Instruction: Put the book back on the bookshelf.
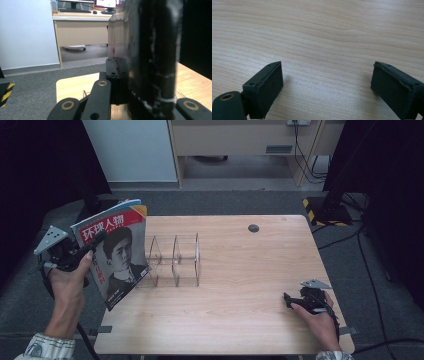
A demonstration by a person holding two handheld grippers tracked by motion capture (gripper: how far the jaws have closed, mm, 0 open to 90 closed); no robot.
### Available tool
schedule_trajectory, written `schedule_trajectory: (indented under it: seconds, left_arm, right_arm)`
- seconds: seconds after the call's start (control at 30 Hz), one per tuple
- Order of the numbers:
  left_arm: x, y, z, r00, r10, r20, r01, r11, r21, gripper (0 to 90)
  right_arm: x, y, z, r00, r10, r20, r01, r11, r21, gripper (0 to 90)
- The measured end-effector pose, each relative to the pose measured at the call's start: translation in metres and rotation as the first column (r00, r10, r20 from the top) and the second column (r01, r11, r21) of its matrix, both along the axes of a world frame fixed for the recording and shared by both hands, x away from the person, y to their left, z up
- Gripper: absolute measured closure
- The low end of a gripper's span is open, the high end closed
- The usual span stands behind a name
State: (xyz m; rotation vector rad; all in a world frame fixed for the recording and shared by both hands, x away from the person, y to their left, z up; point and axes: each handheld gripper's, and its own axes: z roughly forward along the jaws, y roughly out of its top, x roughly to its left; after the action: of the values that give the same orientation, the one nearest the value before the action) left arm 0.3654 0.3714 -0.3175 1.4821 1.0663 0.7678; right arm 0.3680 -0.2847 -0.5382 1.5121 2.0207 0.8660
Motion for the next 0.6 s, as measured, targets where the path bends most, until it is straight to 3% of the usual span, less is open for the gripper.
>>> schedule_trajectory:
  seconds: [0.23, 0.4, 0.6]
  left_arm:
    - [0.016, -0.001, -0.005, 0.9991, 0.035, 0.022, -0.036, 0.9993, 0.012, 87.1]
    - [0.027, -0.001, -0.013, 0.9980, 0.052, 0.036, -0.052, 0.9986, -0.007, 87.1]
    - [0.028, -0.003, -0.019, 0.9964, 0.063, 0.056, -0.063, 0.9979, -0.015, 87.1]
  right_arm:
    - [0.000, 0.000, 0.000, 1.0000, 0.000, 0.000, 0.000, 1.000, 0.001, 10.8]
    - [0.000, 0.000, 0.000, 1.0000, 0.000, 0.000, 0.000, 1.000, 0.000, 10.8]
    - [0.000, 0.000, 0.000, 1.0000, 0.000, 0.000, 0.000, 1.000, 0.001, 10.8]
